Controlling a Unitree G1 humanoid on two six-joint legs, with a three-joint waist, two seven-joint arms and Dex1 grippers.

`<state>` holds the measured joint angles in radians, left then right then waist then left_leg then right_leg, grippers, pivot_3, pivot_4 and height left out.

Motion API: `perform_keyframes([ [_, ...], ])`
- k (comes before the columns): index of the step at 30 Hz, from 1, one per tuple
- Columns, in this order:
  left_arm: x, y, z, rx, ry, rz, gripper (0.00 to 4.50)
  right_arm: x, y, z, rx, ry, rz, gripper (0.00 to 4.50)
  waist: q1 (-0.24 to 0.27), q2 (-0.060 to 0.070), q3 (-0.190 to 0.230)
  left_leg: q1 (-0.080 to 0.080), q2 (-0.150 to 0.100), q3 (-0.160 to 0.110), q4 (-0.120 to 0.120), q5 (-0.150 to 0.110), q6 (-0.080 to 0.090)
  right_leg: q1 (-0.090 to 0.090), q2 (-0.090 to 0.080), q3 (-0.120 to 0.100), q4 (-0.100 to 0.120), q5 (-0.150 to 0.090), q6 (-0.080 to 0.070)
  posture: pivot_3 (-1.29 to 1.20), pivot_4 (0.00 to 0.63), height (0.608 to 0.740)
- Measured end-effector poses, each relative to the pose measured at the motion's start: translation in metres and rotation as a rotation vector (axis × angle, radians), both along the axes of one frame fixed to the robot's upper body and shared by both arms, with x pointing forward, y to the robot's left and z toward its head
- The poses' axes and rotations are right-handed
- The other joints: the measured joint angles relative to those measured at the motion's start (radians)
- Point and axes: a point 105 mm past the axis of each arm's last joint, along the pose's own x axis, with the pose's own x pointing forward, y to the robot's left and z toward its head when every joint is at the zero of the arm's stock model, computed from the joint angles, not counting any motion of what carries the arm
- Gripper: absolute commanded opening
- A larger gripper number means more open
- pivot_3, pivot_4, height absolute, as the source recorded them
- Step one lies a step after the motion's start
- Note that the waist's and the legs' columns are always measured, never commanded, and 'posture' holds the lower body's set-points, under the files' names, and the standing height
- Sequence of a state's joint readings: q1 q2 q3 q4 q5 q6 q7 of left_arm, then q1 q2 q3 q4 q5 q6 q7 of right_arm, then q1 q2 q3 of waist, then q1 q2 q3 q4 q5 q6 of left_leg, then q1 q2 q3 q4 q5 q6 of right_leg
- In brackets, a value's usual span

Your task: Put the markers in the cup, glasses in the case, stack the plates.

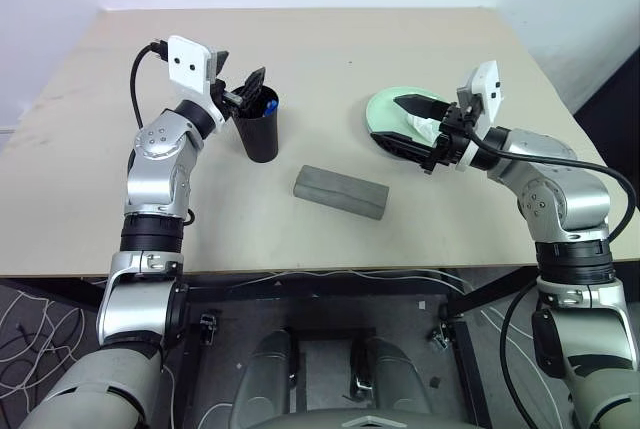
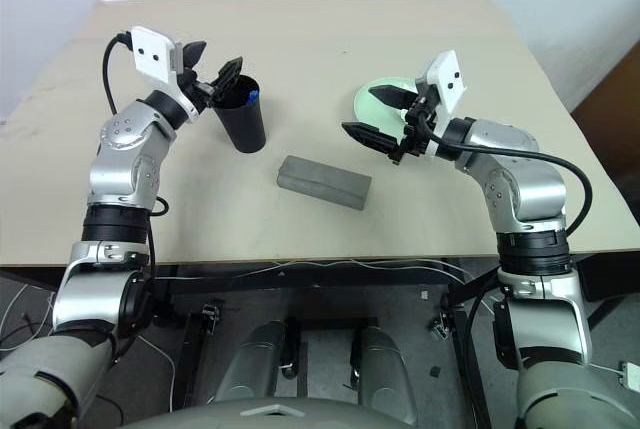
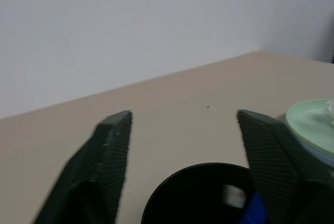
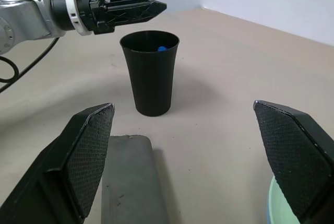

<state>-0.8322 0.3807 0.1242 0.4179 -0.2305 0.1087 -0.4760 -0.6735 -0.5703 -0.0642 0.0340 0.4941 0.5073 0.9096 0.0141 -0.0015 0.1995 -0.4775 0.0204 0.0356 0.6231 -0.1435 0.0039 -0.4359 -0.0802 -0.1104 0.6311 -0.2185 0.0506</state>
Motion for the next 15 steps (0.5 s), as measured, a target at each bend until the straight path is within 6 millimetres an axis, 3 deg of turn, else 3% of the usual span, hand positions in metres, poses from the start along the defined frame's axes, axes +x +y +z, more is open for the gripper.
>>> perform_keyframes([
  [7,-0.011,-0.002,0.014,0.001,-0.023,-0.039,3.70,0.000,0.001,0.001,-0.001,-0.005,0.005,4.50,-0.001,0.000,0.000,0.000,0.000,0.000,0.000,0.000,0.000,0.000,0.000,0.000,0.000,0.000,0.000,0.00,0.150,0.721],
  [10,-0.033,0.005,0.025,0.023,-0.032,-0.109,3.70,-0.001,0.002,0.000,-0.004,-0.004,0.019,4.50,-0.006,0.000,0.000,0.000,0.002,-0.001,-0.001,0.000,0.000,-0.001,0.000,0.001,0.000,0.000,0.000,0.00,0.150,0.721],
  [15,-0.071,0.026,0.021,0.094,0.000,-0.157,3.70,-0.002,0.000,-0.003,-0.010,0.009,0.031,4.50,-0.006,0.000,0.000,0.001,0.004,0.000,-0.001,-0.001,-0.001,-0.001,0.001,0.002,0.000,-0.001,-0.004,0.00,0.150,0.721],
])
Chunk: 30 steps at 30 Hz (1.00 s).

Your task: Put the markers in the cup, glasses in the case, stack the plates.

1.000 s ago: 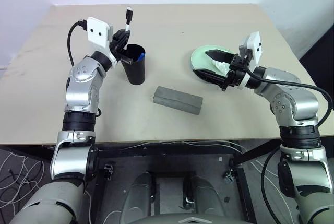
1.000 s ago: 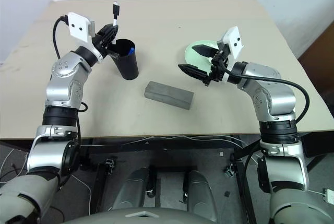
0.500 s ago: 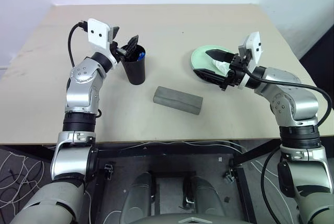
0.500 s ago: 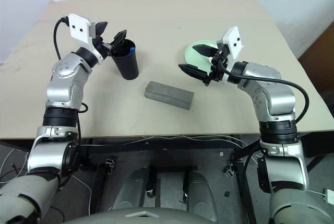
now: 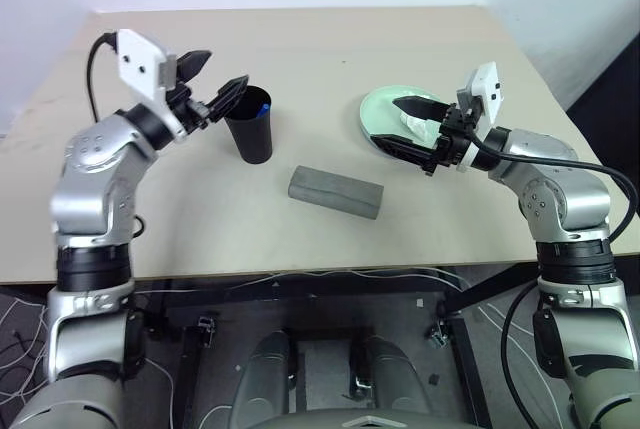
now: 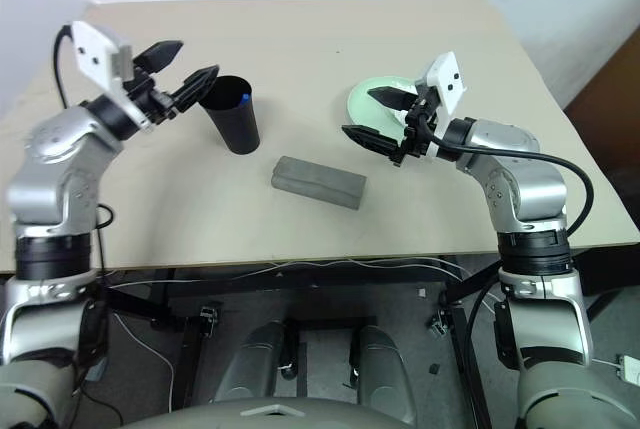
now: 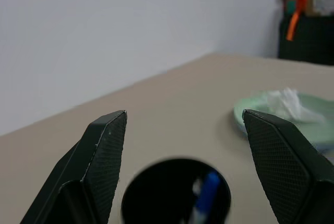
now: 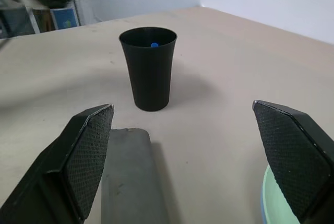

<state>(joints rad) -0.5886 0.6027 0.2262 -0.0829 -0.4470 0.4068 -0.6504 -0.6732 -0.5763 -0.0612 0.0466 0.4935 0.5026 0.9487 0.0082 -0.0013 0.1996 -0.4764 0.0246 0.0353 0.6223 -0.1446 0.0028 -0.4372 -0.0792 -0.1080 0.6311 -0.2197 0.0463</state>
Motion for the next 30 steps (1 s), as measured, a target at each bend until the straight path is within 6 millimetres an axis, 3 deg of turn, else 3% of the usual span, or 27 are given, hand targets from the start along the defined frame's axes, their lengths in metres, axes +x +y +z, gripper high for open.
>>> perform_keyframes([
  [4,-0.018,0.006,-0.009,0.020,0.045,-0.021,3.70,-0.001,0.002,-0.002,-0.003,0.004,0.022,4.50,0.006,0.000,0.000,0.000,0.001,0.002,0.001,-0.001,-0.002,0.001,-0.002,-0.001,-0.003,0.001,0.001,0.00,0.150,0.721],
  [9,-0.046,-0.007,-0.052,0.057,0.204,-0.169,3.70,-0.006,-0.004,-0.021,-0.021,0.063,0.038,4.50,0.005,0.000,0.000,-0.001,0.005,0.007,-0.008,-0.001,-0.002,0.001,-0.002,-0.002,-0.017,0.010,0.000,0.00,0.150,0.721],
  [14,-0.054,-0.008,-0.074,0.055,0.250,-0.211,3.70,-0.016,-0.010,-0.037,-0.053,0.125,0.045,4.50,0.005,0.000,0.000,-0.002,0.007,0.014,-0.009,-0.001,-0.001,-0.003,-0.001,0.001,-0.017,0.010,-0.001,0.00,0.150,0.721],
  [20,-0.055,-0.013,-0.096,0.065,0.239,-0.251,3.70,-0.028,-0.019,-0.045,-0.039,0.117,-0.016,4.50,0.008,0.000,0.000,-0.002,0.008,0.016,-0.009,-0.002,-0.001,-0.004,-0.002,0.001,-0.018,0.010,0.000,0.00,0.150,0.721],
  [24,-0.049,-0.006,-0.105,0.079,0.222,-0.220,3.70,-0.040,-0.020,-0.056,-0.054,0.163,-0.023,4.50,0.005,0.000,0.000,-0.002,0.009,0.016,-0.009,-0.002,-0.001,-0.004,-0.002,0.001,-0.020,0.011,0.002,0.00,0.150,0.721],
  [30,-0.042,-0.004,-0.111,0.078,0.197,-0.195,3.70,-0.043,-0.028,-0.059,-0.044,0.150,-0.065,4.50,0.004,0.001,-0.001,-0.003,0.016,0.018,-0.013,-0.002,-0.001,-0.002,0.001,-0.003,-0.032,0.018,0.001,0.00,0.150,0.721],
])
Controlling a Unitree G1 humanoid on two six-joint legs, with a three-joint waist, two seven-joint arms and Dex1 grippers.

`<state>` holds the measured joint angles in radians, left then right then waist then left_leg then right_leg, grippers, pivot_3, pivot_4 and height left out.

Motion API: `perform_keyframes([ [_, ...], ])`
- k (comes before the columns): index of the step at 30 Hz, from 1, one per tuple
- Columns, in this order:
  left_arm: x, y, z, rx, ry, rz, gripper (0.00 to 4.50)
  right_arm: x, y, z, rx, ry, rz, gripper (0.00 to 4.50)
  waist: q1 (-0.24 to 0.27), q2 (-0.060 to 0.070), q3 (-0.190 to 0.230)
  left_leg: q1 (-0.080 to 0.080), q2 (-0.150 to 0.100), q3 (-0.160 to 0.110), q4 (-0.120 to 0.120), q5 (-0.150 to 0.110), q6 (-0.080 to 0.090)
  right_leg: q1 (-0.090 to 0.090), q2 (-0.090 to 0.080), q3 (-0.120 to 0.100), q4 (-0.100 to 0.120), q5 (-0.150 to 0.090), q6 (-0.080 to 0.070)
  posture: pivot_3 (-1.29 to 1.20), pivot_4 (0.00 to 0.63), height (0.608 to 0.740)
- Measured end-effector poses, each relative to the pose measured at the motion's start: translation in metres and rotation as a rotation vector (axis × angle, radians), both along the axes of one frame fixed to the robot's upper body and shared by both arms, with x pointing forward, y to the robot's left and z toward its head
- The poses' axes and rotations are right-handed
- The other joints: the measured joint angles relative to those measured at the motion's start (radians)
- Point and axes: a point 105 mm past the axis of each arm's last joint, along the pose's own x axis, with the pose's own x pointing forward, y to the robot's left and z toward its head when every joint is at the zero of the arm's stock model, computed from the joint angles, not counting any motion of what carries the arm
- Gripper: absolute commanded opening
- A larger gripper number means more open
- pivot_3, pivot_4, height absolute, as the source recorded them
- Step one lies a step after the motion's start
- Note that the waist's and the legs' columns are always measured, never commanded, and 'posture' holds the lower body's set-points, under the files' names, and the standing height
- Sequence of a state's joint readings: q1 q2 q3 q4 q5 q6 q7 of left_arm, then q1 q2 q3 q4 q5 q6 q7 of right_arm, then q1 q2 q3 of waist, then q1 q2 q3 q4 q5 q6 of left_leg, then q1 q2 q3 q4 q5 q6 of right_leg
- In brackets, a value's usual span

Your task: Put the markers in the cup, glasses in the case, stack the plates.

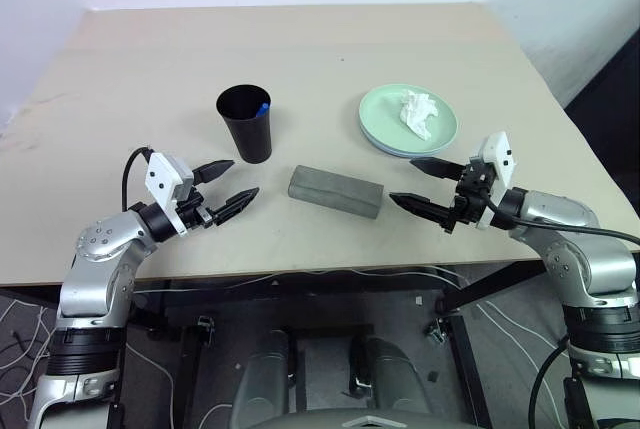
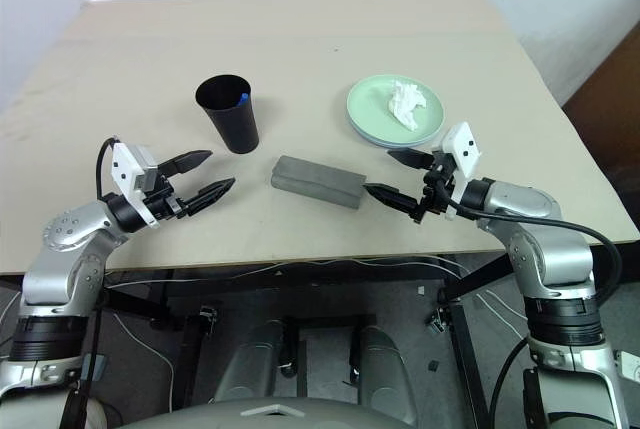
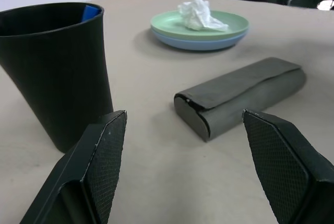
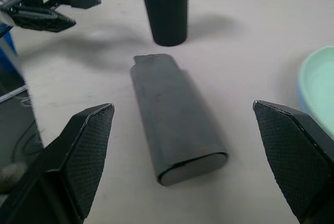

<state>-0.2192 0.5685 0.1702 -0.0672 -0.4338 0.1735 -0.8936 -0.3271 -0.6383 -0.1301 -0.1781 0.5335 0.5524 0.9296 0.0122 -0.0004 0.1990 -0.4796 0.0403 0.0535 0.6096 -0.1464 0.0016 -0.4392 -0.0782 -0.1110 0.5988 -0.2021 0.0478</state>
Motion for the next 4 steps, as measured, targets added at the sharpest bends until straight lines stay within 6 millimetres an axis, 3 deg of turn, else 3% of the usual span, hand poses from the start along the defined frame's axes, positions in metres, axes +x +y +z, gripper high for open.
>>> perform_keyframes([
  [4,0.0023,-0.0055,-0.0044,-0.026,-0.009,-0.002,3.70,0.0028,-0.0025,0.0012,-0.001,-0.015,-0.020,4.50,0.001,0.000,0.000,0.000,0.002,0.008,0.001,-0.001,0.001,-0.002,-0.001,-0.001,-0.002,0.002,0.000,0.00,0.150,0.721],
])
